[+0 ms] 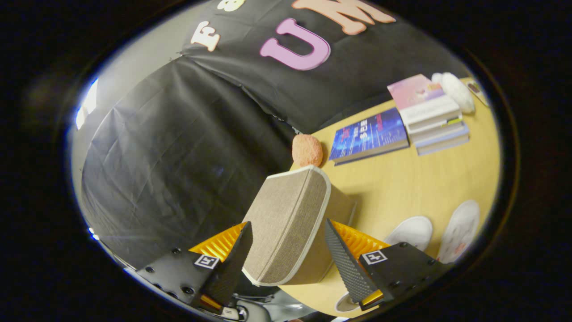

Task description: Open the storage box then place both shoes into the box .Put the left shoe in first, then the right shoe, with the right side of both shoes facing outward in a uniform manner.

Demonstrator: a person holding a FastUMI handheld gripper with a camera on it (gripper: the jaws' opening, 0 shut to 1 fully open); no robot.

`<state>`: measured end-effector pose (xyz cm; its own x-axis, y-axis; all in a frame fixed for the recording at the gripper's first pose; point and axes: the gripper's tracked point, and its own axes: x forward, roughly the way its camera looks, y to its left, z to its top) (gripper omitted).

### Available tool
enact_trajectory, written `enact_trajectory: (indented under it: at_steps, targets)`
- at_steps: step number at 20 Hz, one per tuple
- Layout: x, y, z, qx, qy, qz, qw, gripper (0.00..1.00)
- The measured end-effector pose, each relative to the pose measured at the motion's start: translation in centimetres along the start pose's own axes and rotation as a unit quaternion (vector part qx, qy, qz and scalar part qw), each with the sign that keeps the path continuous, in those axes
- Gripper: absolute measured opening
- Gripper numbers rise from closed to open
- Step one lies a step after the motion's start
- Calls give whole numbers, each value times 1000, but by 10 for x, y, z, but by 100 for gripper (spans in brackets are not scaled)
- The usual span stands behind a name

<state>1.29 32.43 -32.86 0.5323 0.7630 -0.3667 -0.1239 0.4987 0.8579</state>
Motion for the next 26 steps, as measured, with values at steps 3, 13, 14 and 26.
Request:
enact_trajectory:
  at_steps: [3, 13, 14, 26]
  targets:
    - [17, -14, -16, 71, 7, 19, 997, 99]
    - [38, -27, -46, 221, 7, 61, 973, 99]
    - [39, -27, -48, 235, 9, 68, 970, 98]
    - [23, -5, -46, 253, 12, 108, 961, 46]
